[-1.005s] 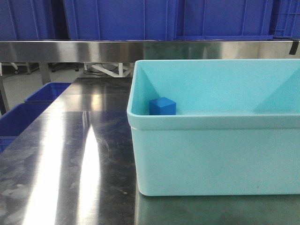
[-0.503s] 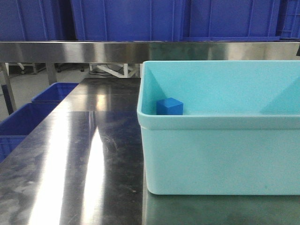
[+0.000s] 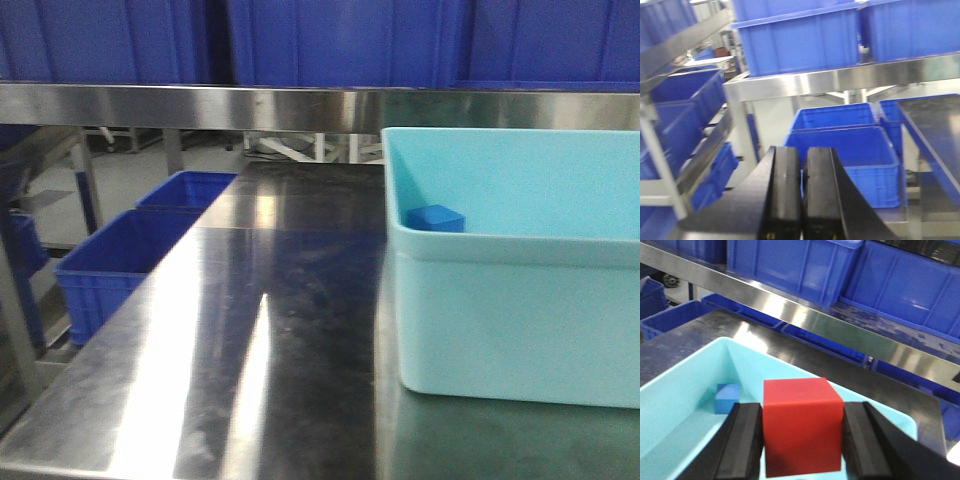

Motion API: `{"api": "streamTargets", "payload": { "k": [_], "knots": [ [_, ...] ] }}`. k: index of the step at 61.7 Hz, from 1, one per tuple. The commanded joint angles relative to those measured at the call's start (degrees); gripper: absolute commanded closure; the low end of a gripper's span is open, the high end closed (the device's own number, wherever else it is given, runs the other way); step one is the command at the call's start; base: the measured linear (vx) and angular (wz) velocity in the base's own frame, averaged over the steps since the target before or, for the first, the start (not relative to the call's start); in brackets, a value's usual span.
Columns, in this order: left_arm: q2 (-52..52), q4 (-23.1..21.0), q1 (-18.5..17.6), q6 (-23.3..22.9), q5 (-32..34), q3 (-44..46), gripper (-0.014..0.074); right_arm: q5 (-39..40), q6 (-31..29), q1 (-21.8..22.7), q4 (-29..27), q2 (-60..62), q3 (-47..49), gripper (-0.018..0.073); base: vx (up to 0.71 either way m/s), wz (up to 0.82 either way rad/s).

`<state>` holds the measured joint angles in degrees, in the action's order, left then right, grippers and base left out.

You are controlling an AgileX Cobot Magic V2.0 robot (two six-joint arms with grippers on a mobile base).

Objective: Pick red cube and place on left shelf
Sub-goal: 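Drive the base away from the table holding the red cube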

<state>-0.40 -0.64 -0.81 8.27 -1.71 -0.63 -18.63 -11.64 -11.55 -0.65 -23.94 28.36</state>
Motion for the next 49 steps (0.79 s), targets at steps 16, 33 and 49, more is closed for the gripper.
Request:
{"api": "streamTargets", "payload": {
  "k": [16, 33, 49],
  "knots": [
    [0.0, -0.3, -0.4, 0.0, 5.2, -1.3, 0.0491, 4.9, 0.1, 0.4, 0.1, -0.1, 1.7, 0.0492, -0.05, 0.2],
    [0.0, -0.3, -0.4, 0.0, 5.2, -1.3, 0.0491, 4.9, 0.1, 0.4, 0.1, -0.1, 1.7, 0.0492, -0.09, 0.32],
    [0.0, -0.3, -0.4, 0.0, 5.2, -1.3, 0.0491, 4.9, 0.1, 0.4, 0.1, -0.1, 1.7, 0.0492, -0.11, 0.42]
  ]
}}
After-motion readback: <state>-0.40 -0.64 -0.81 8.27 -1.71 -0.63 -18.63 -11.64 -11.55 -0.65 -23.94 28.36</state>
